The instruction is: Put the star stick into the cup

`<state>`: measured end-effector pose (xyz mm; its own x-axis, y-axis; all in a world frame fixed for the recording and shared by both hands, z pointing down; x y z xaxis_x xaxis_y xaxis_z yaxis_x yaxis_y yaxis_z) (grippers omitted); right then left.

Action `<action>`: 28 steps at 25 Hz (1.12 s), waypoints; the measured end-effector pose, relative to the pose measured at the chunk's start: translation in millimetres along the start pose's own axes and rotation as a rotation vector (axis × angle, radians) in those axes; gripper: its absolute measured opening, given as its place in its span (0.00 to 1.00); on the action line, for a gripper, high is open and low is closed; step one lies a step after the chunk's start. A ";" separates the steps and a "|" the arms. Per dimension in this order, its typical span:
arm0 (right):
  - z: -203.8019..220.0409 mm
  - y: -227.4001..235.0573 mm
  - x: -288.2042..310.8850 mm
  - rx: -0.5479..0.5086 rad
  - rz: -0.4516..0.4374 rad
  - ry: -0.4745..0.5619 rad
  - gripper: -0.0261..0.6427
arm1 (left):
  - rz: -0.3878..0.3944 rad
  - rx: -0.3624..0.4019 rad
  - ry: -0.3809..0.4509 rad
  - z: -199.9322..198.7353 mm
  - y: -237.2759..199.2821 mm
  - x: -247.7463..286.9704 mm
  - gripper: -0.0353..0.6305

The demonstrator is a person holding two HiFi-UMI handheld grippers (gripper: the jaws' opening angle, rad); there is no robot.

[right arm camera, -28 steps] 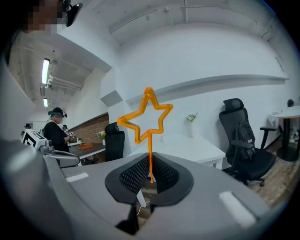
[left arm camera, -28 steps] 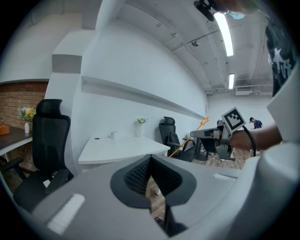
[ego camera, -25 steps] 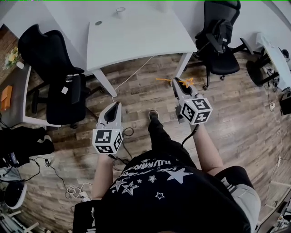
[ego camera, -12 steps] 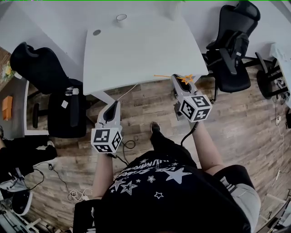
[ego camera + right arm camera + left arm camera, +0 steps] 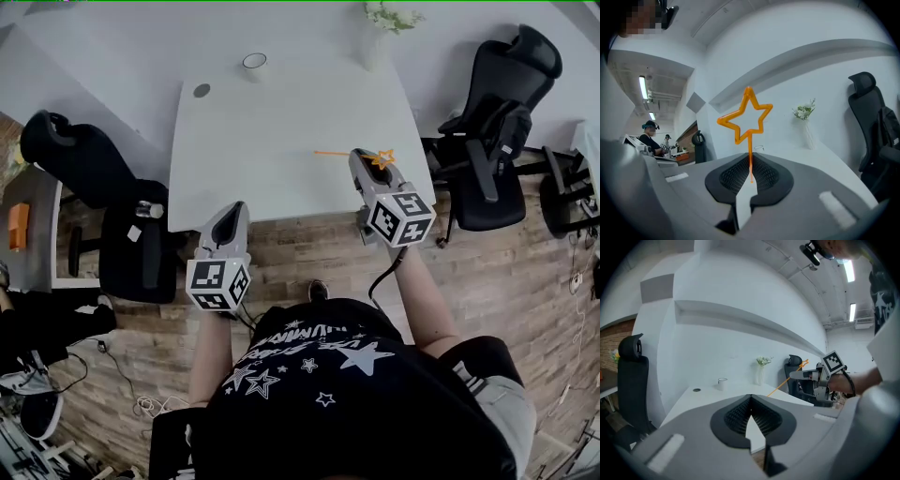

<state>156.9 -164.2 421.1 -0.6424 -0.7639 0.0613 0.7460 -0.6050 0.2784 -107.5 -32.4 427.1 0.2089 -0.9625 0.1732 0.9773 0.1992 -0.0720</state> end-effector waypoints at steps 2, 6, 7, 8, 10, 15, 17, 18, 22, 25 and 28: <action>-3.5 5.3 12.5 0.008 -0.011 0.002 0.09 | -0.006 0.000 -0.002 -2.9 -1.3 8.7 0.06; -10.6 5.9 32.8 0.012 -0.040 0.011 0.09 | -0.021 -0.008 -0.020 -4.7 -6.4 17.8 0.06; -12.5 5.6 37.1 0.011 -0.045 0.014 0.09 | -0.024 -0.009 -0.023 -5.6 -8.0 19.5 0.06; -14.2 5.9 41.4 0.013 -0.048 0.017 0.09 | -0.027 -0.008 -0.024 -7.0 -9.7 21.7 0.06; -17.5 7.1 50.1 0.018 -0.049 0.025 0.09 | -0.028 -0.005 -0.019 -11.6 -14.1 27.9 0.06; -23.0 7.3 72.9 0.004 -0.047 0.035 0.09 | -0.028 -0.005 0.007 -19.9 -36.0 51.2 0.06; -26.9 10.1 81.5 -0.005 -0.041 0.037 0.09 | -0.025 -0.010 0.014 -23.2 -44.8 62.5 0.06; -28.9 12.3 86.7 -0.007 -0.037 0.038 0.09 | -0.021 -0.010 0.017 -25.2 -49.4 68.7 0.06; -40.0 23.3 117.9 -0.022 -0.020 0.041 0.09 | -0.013 -0.004 0.027 -36.7 -76.1 100.8 0.06; -47.9 29.6 146.6 -0.037 -0.013 0.039 0.09 | -0.007 -0.004 0.040 -47.5 -98.3 125.2 0.06; -55.2 33.7 178.3 -0.046 -0.008 0.037 0.09 | 0.002 -0.001 0.046 -57.8 -119.7 148.9 0.06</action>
<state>77.2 -333.2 388.5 -0.6417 -0.7666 0.0233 0.7490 -0.6198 0.2343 -195.4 -210.2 404.7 0.2091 -0.9695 0.1276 0.9768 0.2010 -0.0736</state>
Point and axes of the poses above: the fingertips, and each gripper's own axes: x forward along the fingers, y to its right, z out of its underside, the point moved 6 cm from there along -x, backward along the fingers, and after that the axes turned 4 degrees about y, right-handed, at the moved point
